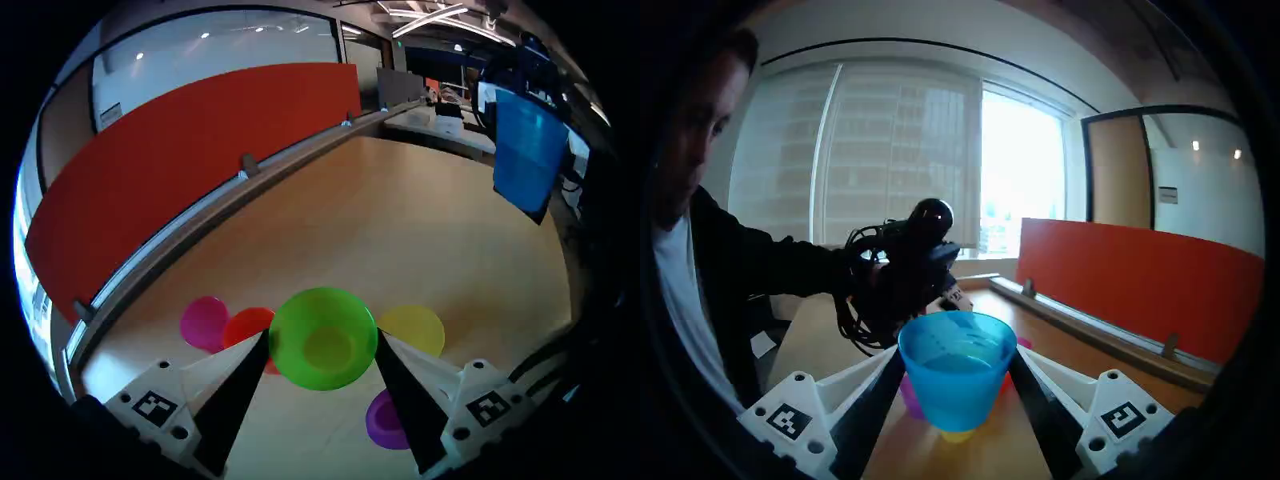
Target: Pour water
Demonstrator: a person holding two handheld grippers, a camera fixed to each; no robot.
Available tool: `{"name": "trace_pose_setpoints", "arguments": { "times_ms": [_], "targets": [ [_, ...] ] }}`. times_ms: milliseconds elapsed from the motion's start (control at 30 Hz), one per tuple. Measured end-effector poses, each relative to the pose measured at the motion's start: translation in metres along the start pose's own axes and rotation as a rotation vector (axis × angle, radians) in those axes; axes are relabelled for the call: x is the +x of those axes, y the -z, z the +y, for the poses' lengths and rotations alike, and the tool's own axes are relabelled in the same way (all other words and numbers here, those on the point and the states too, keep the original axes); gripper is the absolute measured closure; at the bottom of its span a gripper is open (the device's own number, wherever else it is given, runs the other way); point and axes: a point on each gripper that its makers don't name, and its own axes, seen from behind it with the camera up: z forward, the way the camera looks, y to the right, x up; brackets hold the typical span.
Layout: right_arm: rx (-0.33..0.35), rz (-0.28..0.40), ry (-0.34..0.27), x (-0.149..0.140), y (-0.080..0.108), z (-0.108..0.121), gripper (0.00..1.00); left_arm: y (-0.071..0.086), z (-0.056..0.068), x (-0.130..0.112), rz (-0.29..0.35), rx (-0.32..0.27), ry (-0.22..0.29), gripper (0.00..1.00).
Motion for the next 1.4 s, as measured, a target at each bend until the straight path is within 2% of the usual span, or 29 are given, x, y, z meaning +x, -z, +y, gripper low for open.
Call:
{"name": "trace_pose_setpoints", "arguments": {
  "times_ms": [200,400,900,1400],
  "targets": [
    [-0.001,0.006,0.005,0.005,0.001,-0.003,0.1,0.019,0.0,0.024,0.089,0.016,0.026,0.1],
    [-0.002,0.01,0.008,0.009,0.001,-0.005,0.1,0.031,-0.002,0.041,0.139,0.035,0.029,0.1],
    [-0.006,0.016,0.012,0.013,0.001,-0.008,0.1,0.047,-0.001,0.072,0.268,0.048,0.06,0.1],
    [-0.006,0.019,0.014,0.016,0.001,-0.009,0.1,0.066,0.001,0.089,0.377,0.048,0.094,0.1]
  ]
}}
